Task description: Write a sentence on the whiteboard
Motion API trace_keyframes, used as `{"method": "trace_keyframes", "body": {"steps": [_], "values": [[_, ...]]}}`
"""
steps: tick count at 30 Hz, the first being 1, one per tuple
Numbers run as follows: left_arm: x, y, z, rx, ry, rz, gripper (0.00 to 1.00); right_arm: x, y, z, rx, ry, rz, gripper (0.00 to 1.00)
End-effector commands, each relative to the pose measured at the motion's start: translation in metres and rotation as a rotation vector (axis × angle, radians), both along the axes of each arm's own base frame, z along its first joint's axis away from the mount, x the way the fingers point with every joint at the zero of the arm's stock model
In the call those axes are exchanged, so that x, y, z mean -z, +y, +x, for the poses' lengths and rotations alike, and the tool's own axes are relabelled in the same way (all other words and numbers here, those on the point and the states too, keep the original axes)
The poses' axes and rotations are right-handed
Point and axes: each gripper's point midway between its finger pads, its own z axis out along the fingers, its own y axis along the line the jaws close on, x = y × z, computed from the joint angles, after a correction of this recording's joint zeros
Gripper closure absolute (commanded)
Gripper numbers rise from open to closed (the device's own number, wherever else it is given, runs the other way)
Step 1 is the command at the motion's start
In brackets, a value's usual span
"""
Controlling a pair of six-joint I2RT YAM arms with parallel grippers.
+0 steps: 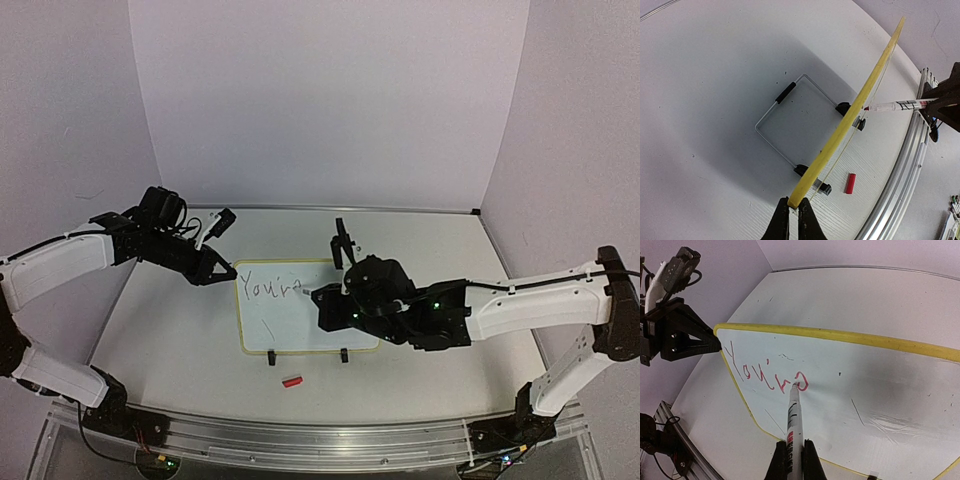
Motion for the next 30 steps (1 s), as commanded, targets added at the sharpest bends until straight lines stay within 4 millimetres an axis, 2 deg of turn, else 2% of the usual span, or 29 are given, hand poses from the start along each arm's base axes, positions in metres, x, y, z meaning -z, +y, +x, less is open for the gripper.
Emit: {"method": "trace_keyframes", "body": {"steps": [1, 8, 19, 30], "values": [[0.004, 0.001, -0.002, 0.005, 0.013, 0.031, 1.0, 0.013, -0.002, 0.001, 0.012, 0.023, -0.017, 1.0], [0.004, 0.001, -0.002, 0.005, 0.014, 0.031, 1.0, 0.019, -0.005, 0.0, 0.02, 0.031, -0.034, 1.0], [0.004, 0.001, -0.002, 0.004, 0.014, 0.032, 1.0, 0.016, -0.017, 0.003, 0.057, 0.019, -0.064, 1.0], [0.003, 0.001, -0.002, 0.002, 0.01, 0.031, 1.0, 0.004, -0.029, 0.006, 0.093, -0.011, -0.068, 1.0]]}}
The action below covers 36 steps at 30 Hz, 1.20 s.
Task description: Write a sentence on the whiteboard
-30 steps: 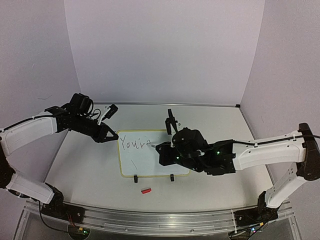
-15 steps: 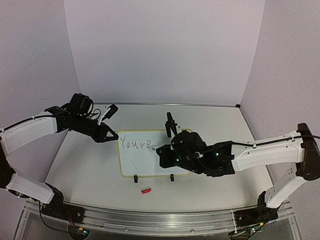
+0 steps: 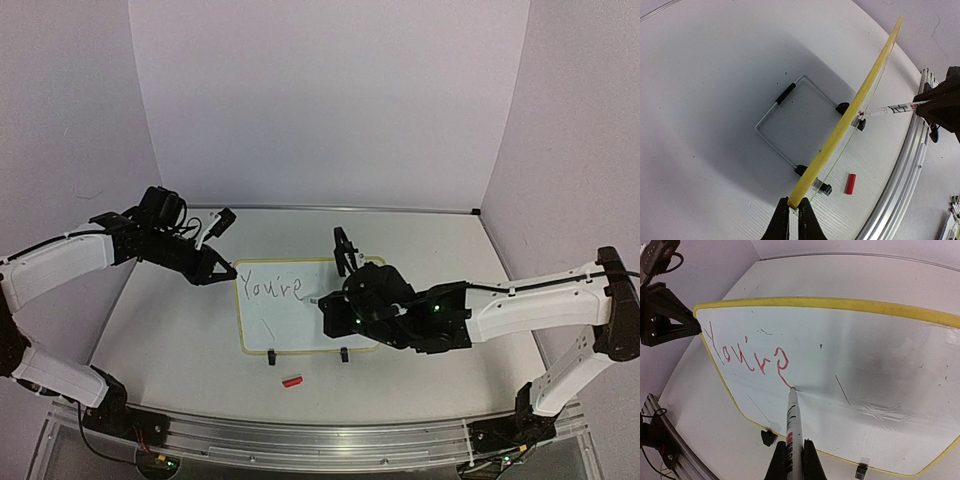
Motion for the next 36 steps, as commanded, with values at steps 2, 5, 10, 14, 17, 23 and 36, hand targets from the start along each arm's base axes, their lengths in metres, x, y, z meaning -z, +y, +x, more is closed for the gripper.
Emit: {"method": "trace_keyframes", "body": {"steps": [2, 5, 10, 14, 17, 23, 36], "values": [[0.003, 0.002, -0.002, 0.002, 0.009, 0.033, 1.0, -0.019, -0.018, 0.008, 0.07, -0.053, 0.002, 1.0], [0.002, 0.002, -0.002, 0.001, 0.007, 0.033, 1.0, -0.028, -0.019, 0.008, 0.066, -0.071, 0.016, 1.0], [0.003, 0.002, -0.002, 0.002, 0.01, 0.034, 1.0, -0.057, -0.015, -0.001, -0.007, -0.094, 0.123, 1.0], [0.003, 0.002, -0.002, 0.001, 0.008, 0.034, 1.0, -0.072, -0.027, -0.005, -0.009, -0.114, 0.173, 1.0], [0.003, 0.002, -0.002, 0.001, 0.009, 0.034, 1.0, -0.073, -0.037, -0.005, 0.009, -0.128, 0.17, 1.0], [0.005, 0.002, -0.002, 0.002, 0.012, 0.038, 1.0, -0.069, -0.041, -0.006, 0.006, -0.136, 0.152, 1.0], [0.006, 0.004, 0.0, -0.01, 0.005, 0.051, 1.0, -0.06, -0.047, -0.005, -0.08, -0.128, 0.165, 1.0]]}}
